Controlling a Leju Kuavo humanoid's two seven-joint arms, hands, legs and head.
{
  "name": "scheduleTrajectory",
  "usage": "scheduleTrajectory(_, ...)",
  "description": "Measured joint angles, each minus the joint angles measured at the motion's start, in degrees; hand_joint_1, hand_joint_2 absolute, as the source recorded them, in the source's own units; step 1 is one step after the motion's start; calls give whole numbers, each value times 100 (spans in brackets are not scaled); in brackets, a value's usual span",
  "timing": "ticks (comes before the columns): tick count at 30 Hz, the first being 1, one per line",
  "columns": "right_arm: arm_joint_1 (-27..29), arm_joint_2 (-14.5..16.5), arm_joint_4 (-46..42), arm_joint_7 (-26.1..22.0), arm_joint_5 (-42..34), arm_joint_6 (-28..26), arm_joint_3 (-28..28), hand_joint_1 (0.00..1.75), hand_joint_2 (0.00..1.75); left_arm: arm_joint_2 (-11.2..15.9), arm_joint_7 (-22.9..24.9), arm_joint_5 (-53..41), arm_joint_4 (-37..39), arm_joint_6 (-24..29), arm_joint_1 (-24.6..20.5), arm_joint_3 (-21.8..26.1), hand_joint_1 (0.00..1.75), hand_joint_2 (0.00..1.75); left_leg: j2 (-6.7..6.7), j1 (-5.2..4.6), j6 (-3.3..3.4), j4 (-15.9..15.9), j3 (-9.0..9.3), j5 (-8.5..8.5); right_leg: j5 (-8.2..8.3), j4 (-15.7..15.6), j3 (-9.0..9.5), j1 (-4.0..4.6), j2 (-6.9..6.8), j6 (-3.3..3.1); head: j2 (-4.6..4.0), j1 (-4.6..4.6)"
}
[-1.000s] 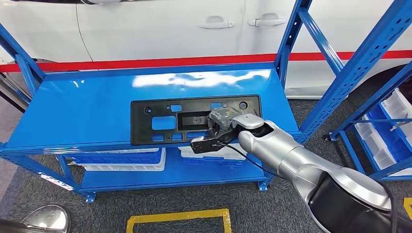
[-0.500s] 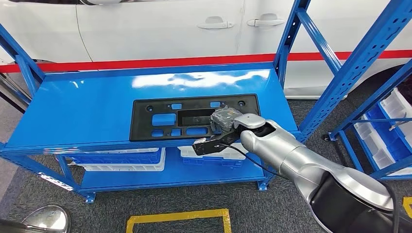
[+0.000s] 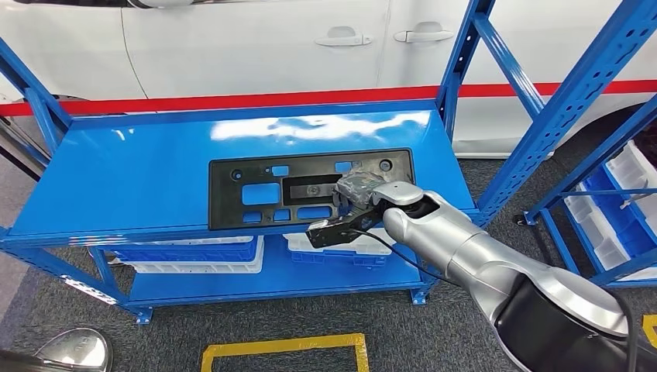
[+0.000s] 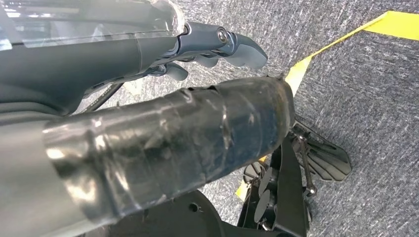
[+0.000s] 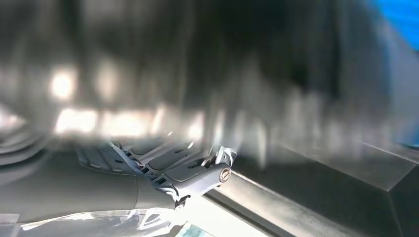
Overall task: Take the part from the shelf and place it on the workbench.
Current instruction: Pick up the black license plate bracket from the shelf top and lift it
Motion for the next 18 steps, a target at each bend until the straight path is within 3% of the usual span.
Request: scheduleTrajectory(18,-966,-3,-491,505,-111,364,-168,0,0,0,-26,-51,0,19,0,4,0,0,0,0,0,0,-3,0,0,0,-4,0,0,0,-1,-1)
